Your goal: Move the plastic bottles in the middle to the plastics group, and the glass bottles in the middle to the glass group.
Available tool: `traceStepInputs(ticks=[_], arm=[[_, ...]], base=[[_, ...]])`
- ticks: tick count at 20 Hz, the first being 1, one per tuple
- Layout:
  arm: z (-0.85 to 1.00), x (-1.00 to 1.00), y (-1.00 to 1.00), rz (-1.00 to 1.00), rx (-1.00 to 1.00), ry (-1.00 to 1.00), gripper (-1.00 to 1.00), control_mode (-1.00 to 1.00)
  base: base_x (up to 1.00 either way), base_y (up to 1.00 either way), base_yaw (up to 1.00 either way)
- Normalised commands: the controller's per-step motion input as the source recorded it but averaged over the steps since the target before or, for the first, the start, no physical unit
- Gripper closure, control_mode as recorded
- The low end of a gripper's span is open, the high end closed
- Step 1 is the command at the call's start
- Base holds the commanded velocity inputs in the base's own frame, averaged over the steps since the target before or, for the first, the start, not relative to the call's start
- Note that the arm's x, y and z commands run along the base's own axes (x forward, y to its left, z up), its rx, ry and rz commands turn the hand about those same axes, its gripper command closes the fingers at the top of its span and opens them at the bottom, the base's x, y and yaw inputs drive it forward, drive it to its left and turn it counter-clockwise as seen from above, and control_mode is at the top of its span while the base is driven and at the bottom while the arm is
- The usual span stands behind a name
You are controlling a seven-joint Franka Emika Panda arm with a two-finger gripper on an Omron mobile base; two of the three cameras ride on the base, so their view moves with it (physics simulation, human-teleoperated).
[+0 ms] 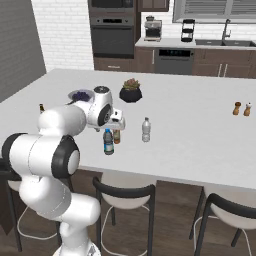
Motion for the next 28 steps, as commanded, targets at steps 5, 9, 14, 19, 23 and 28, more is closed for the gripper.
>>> traceStepInputs(ticks=[5, 9, 14, 19, 23, 28], arm=[[-0.31, 0.08, 0.00, 0.00, 0.00, 0.00, -1.00, -1.00], [-0.19, 0.11, 0.01, 0.00, 0.00, -0.02, -1.00, -1.00], [-0.10, 0.13, 0.00, 0.00, 0.00, -0.07, -1.00, -1.00], [-0.06, 0.02, 0.01, 0.00, 0.00, -0.11, -1.00, -1.00], [-0.08, 0.02, 0.08, 0.00, 0.00, -0.16, -1.00, -1.00], [-0.07, 0.06, 0.11, 0.00, 0.00, -0.09, -1.00, -1.00]], base=[[0.00, 0.00, 0.00], [0.00, 0.00, 0.00], [0.00, 0.00, 0.00], [0.00, 0.00, 0.00], [0.00, 0.00, 0.00], [0.00, 0.00, 0.00]])
